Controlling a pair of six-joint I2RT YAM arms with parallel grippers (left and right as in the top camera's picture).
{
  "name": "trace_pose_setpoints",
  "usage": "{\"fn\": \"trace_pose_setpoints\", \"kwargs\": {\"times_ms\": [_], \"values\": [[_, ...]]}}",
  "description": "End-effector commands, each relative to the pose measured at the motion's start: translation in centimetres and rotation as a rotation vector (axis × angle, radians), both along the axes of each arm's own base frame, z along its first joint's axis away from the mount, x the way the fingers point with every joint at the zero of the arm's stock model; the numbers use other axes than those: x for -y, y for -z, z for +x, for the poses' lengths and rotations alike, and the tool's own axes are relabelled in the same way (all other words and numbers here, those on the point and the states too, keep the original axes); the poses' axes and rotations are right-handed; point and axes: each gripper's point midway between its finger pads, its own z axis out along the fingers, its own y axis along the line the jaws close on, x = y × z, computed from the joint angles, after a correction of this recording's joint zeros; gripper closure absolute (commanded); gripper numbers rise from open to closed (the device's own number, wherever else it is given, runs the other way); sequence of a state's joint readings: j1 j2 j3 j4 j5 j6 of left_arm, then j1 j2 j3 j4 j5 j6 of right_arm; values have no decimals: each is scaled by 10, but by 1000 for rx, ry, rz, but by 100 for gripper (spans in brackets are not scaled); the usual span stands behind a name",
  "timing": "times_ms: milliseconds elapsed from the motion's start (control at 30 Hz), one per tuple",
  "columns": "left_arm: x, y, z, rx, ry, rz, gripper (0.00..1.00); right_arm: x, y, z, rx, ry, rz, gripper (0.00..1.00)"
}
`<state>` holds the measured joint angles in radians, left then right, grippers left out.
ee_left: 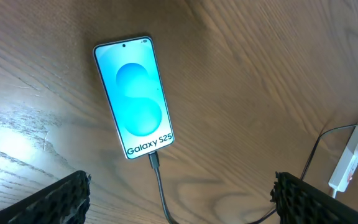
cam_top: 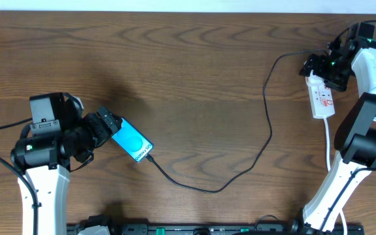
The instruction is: Plug charger to phone and switch on socket
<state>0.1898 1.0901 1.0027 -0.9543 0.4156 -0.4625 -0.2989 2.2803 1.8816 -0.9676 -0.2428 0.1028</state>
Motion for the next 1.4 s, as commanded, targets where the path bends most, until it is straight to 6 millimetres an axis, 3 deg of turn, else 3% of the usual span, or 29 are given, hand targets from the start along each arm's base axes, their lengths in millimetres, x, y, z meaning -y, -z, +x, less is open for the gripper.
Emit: {"fn": "trace_pose_setpoints", "kwargs": {"times_ms": [0,133,200,367,400,600,700,900,1367], "values": [[-2,2,-1,-2,16,18,6,-63,16,-8,-64,-62,155,2],[-2,2,-1,-1,16,18,6,-25,-1,-17,-90,-5,16,1],[-2,2,-1,0,16,19,6,-11,-23,-19,-60,20,-14,1],[-2,2,-1,-1,15,18,6,13,-91,-30,38,90,-118,1],[-2,2,-1,0,16,18,6,19,-116,-40,55,127,-173,1],[-1,2,-1,-1,15,18,6,15,-184,-93,73,174,-251,1],[-2,2,-1,-1,15,18,6,6,-206,-123,61,175,-248,1],[-2,2,-1,-1,15,18,6,-8,-228,-171,14,189,-235,1],[-2,2,-1,-1,15,18,6,-10,-230,-169,26,197,-221,1]]}}
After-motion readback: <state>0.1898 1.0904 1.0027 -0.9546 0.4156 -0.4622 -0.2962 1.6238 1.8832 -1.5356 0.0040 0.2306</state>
